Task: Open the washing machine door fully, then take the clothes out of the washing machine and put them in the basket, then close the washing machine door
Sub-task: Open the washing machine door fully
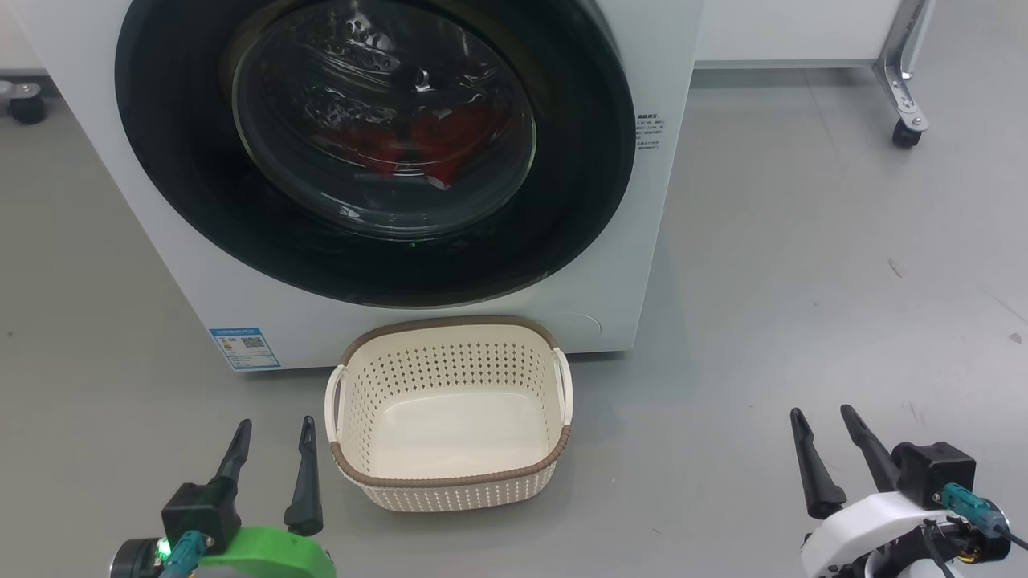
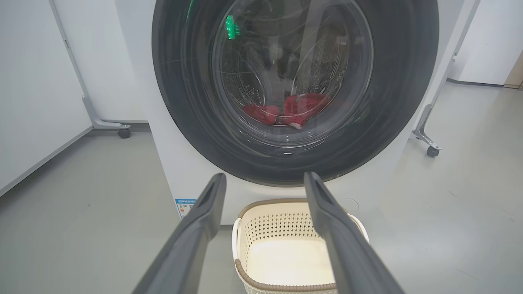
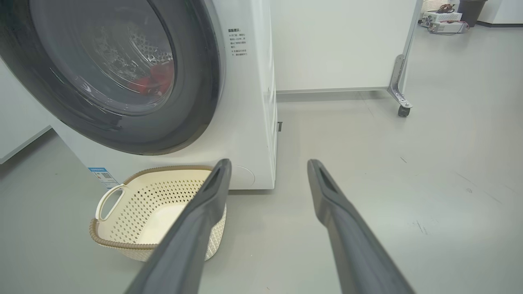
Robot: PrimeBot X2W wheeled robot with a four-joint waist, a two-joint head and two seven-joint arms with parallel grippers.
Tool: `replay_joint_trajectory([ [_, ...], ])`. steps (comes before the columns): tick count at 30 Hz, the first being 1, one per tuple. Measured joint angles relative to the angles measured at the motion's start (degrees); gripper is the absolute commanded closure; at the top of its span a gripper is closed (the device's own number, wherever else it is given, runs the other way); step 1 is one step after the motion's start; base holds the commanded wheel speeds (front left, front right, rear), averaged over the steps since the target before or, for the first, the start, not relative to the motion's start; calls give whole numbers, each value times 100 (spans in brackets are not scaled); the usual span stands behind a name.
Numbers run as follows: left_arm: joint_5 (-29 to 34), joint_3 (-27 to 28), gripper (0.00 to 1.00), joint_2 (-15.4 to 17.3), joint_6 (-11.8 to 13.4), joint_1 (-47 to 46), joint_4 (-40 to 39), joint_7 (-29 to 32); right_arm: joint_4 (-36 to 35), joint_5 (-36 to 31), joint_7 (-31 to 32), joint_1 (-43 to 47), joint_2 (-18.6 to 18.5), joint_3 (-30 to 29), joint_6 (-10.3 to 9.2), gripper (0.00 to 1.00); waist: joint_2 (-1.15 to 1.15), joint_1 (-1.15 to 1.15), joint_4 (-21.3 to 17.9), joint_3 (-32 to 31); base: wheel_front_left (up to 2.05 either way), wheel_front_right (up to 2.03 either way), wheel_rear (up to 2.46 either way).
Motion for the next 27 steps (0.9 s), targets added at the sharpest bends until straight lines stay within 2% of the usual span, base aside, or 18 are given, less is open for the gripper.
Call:
replay_joint_trajectory([
  [1,0,3,0,-3,-1,0,5,0,7,-7,0,-1,-4,0,-1,100,0,0,-1,2,0,0,0],
  [27,125,41,0,-88,-55,-26,-42,0,88,27,40,-227,-104,-99,8,100,0,0,66,311,0,0,0],
])
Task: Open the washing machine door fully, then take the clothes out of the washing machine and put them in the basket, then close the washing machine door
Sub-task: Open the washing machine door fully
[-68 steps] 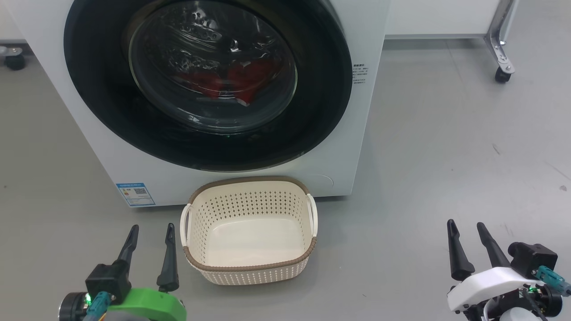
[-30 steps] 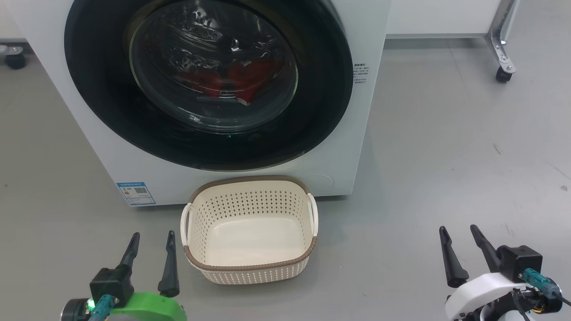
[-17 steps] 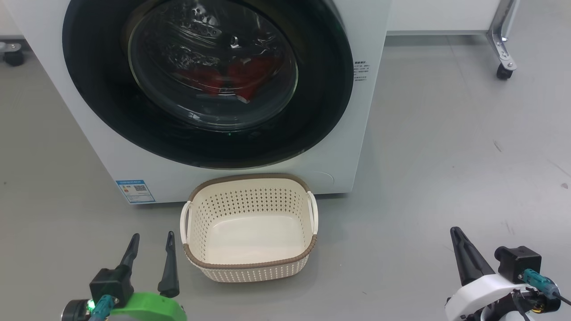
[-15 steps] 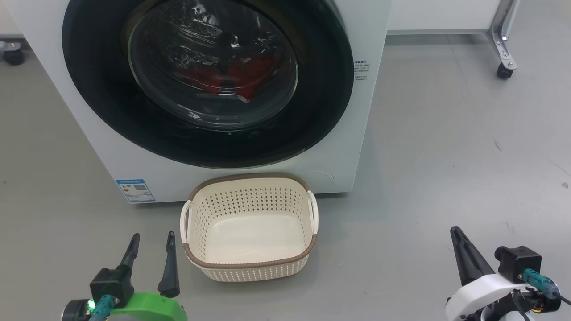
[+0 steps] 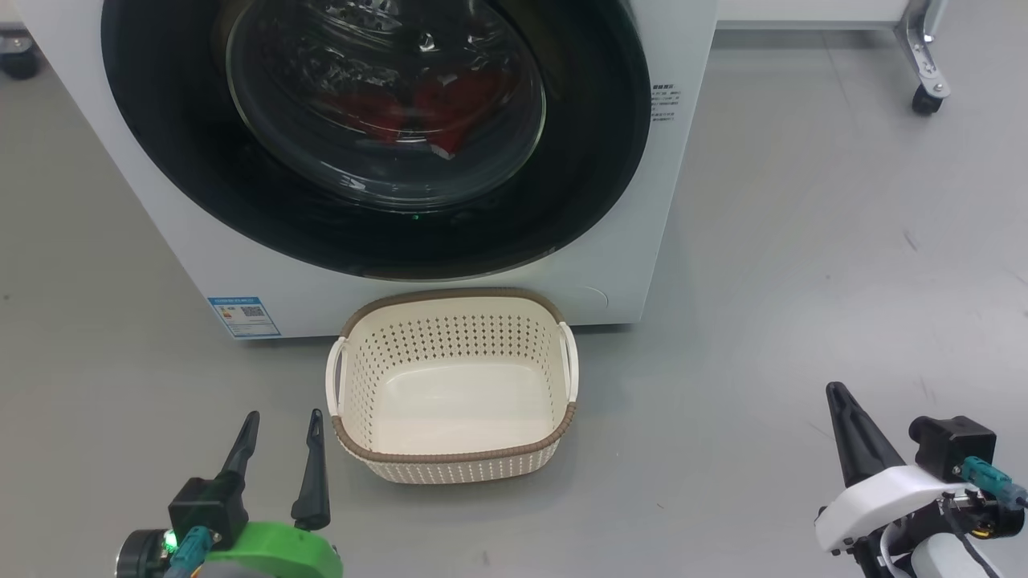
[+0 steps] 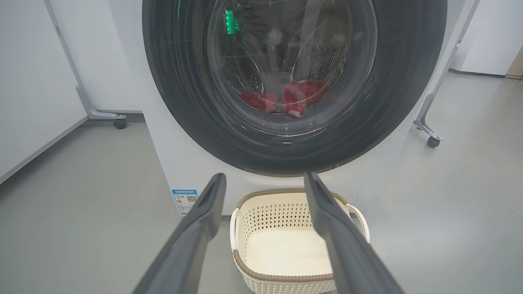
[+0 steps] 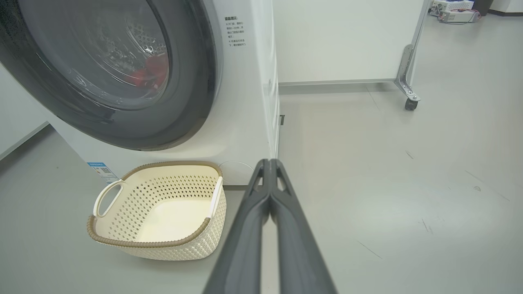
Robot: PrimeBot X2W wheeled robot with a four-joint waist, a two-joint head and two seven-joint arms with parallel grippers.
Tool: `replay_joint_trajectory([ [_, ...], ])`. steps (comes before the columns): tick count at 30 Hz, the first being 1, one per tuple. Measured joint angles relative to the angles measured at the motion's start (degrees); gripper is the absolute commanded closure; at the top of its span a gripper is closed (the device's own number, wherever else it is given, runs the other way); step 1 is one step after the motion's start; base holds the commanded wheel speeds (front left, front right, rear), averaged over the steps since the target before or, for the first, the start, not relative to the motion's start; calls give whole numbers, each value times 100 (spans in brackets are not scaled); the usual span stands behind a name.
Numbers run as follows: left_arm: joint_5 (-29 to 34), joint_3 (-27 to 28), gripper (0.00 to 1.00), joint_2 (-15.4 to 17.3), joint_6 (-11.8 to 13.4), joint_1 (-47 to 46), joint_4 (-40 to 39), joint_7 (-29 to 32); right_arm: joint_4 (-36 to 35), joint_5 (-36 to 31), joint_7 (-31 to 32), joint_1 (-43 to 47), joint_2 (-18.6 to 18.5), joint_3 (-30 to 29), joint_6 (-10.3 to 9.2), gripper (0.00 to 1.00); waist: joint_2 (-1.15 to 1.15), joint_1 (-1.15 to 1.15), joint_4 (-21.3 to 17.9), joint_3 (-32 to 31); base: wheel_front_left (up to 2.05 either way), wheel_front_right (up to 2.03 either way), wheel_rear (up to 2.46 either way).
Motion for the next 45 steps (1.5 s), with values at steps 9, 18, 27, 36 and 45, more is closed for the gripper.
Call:
replay_joint_trajectory([
  [9,75,-38,0,-14,-5,-179,-96,0,-21,1040,229,-315,275,-538,212,100,0,0,63,320,0,0,0],
  [18,157,-162,0,-40,-55,-547,-230,-16,-124,2107,498,-1052,377,-1210,411,100,0,0,174,767,0,0,0],
  [27,187,-202,0,-58,-56,-869,-322,-16,-133,4281,1405,-1905,816,-1953,557,100,0,0,356,1253,0,0,0],
  [36,190,-349,0,-76,-57,-1143,-350,-18,-136,5602,2442,-3062,666,-2384,556,100,0,0,578,1703,0,0,0],
  [45,155,-584,0,-85,-97,-1318,-360,-18,26,6002,3112,-3852,387,-2418,369,100,0,0,802,1973,0,0,0],
])
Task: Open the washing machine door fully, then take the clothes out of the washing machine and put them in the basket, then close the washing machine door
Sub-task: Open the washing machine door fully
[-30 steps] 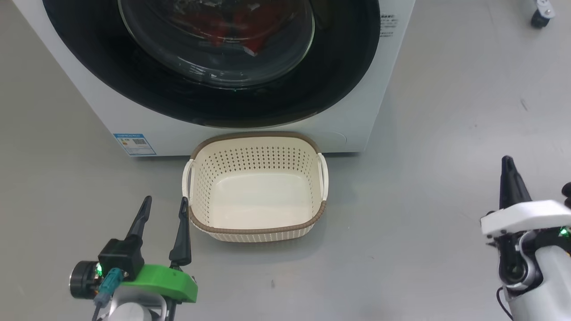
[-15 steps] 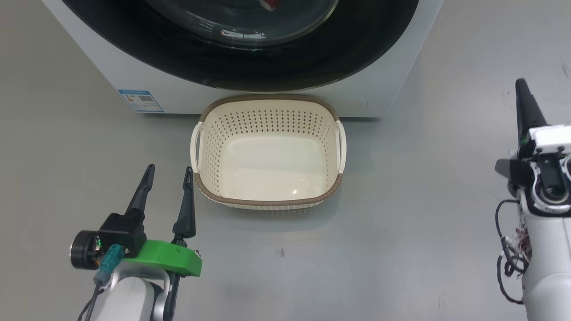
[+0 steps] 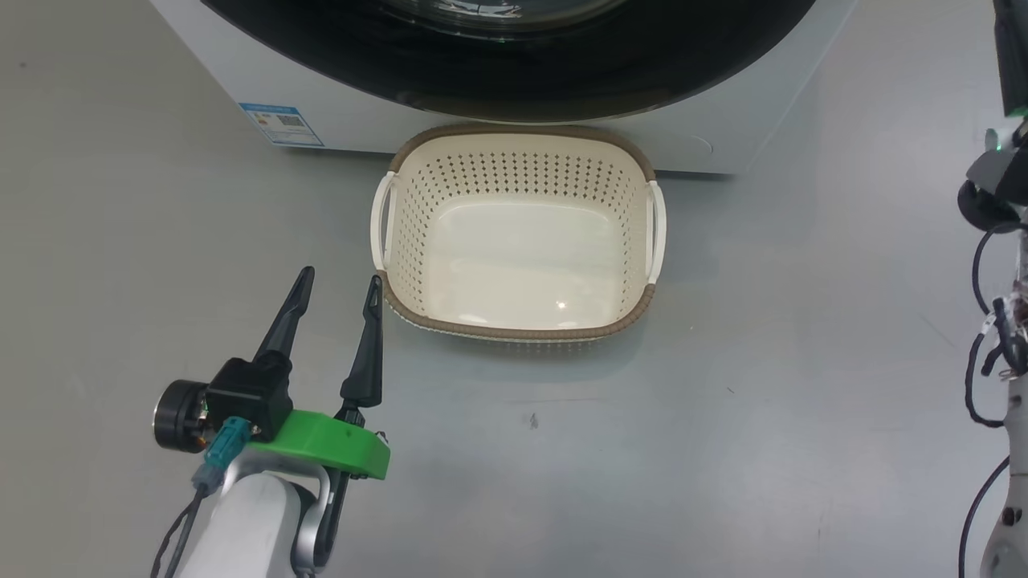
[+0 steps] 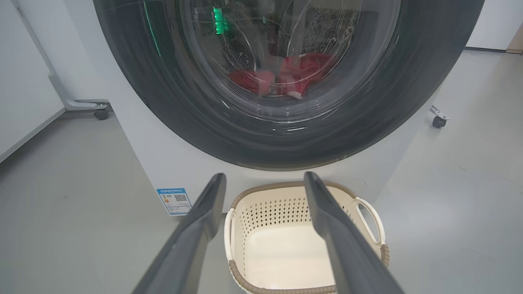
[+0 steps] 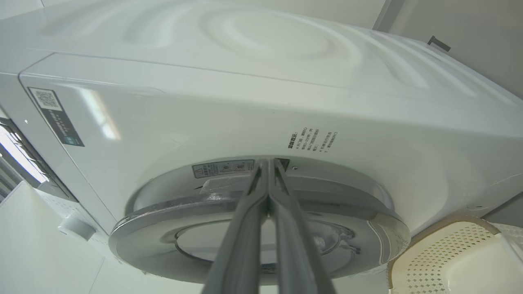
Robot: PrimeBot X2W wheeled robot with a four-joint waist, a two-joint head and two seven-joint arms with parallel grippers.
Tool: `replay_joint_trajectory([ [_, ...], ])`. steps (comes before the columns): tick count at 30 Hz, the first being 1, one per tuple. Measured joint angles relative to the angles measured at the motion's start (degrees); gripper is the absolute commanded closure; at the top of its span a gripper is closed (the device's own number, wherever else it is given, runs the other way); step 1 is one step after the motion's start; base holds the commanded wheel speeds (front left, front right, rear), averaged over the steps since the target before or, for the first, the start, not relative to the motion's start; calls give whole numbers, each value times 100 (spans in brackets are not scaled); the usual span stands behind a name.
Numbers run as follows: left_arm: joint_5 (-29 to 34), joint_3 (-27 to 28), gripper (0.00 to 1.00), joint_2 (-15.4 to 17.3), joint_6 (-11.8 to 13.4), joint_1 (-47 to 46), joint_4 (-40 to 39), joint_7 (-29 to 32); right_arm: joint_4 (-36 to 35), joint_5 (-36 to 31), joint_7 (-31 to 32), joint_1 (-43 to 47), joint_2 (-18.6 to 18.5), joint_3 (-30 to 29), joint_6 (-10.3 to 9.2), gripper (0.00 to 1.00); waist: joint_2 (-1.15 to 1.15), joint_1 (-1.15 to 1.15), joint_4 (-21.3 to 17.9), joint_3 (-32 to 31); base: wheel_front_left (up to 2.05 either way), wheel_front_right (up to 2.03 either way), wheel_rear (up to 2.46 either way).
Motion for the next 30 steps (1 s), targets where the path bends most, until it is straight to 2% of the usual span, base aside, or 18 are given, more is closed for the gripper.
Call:
replay_joint_trajectory([
  [7,-111,-176,0,-7,8,-141,-48,0,74,101,474,-628,-203,121,-234,100,0,0,173,193,0,0,0],
  [24,-389,-436,0,-20,203,-393,-88,0,348,36,1324,-1858,-682,616,-781,100,0,0,571,549,0,0,0],
  [30,-425,-478,0,-23,257,-448,-89,0,522,-49,1506,-2145,-806,734,-837,100,0,0,674,625,0,0,0],
])
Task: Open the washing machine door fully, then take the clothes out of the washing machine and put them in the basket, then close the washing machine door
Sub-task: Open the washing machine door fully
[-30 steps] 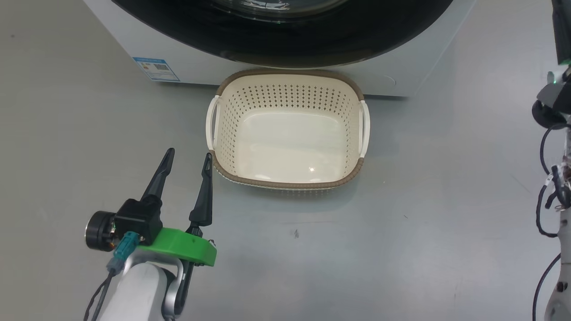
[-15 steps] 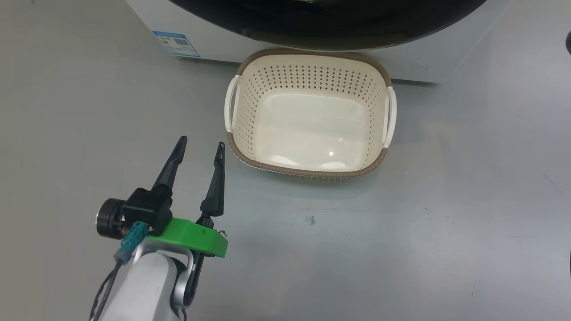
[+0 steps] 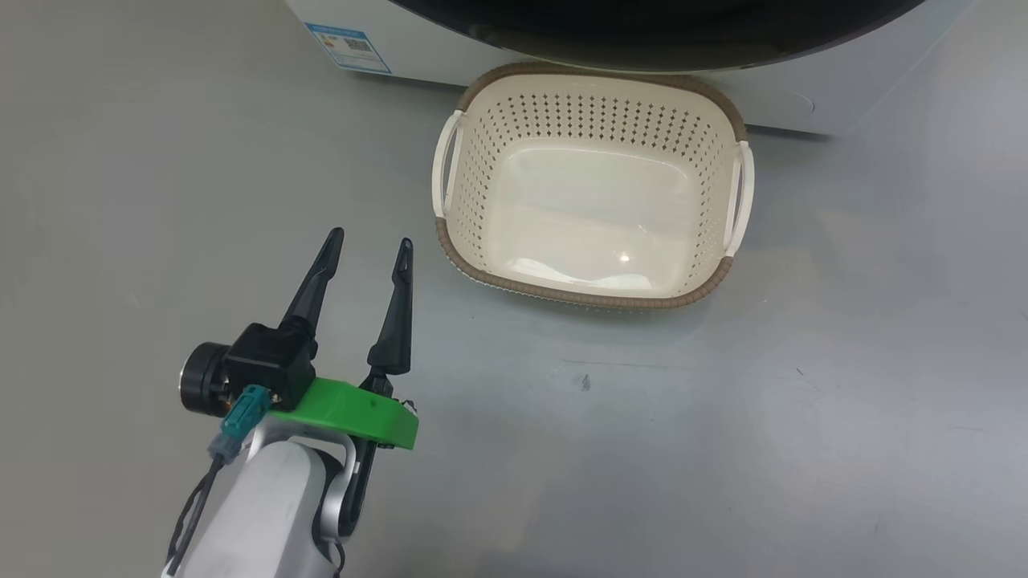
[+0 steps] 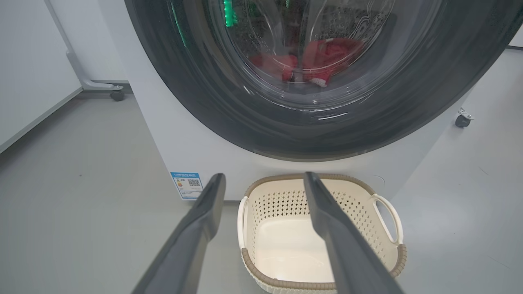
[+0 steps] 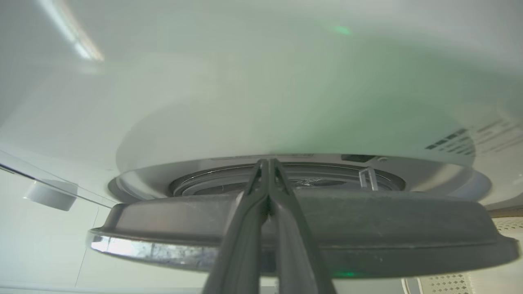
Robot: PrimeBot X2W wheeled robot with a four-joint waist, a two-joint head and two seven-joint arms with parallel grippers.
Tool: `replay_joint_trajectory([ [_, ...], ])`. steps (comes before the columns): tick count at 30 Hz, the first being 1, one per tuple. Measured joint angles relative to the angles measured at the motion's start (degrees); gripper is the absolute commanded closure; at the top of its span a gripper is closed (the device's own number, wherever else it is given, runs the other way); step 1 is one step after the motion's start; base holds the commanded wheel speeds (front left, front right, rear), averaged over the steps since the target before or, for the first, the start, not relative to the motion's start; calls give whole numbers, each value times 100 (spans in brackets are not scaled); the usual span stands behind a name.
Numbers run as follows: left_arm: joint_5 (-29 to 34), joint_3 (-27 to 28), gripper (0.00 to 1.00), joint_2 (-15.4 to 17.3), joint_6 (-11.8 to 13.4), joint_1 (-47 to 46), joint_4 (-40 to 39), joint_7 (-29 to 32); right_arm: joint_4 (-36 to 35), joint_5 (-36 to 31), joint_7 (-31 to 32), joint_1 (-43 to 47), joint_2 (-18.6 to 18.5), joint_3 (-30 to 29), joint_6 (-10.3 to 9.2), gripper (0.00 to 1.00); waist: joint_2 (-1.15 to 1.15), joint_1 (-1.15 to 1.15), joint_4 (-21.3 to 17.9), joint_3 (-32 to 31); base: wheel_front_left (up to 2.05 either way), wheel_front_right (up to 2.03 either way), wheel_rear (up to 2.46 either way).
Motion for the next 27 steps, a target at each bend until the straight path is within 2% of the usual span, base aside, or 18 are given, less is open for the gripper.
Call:
replay_joint_trajectory([
  [10,-45,-24,0,-9,54,-37,-5,0,258,-21,320,-274,-66,163,-92,100,0,0,65,62,0,0,0],
  [22,-53,-45,0,-14,144,-78,4,0,479,49,776,-343,-215,235,-93,100,0,0,80,52,0,0,0],
  [25,-57,-45,0,-14,152,-80,8,0,499,80,826,-342,-223,235,-86,100,0,0,75,41,0,0,0],
  [27,-69,-51,0,-14,153,-82,30,0,530,92,904,-314,-254,255,8,100,0,0,72,20,0,0,0],
])
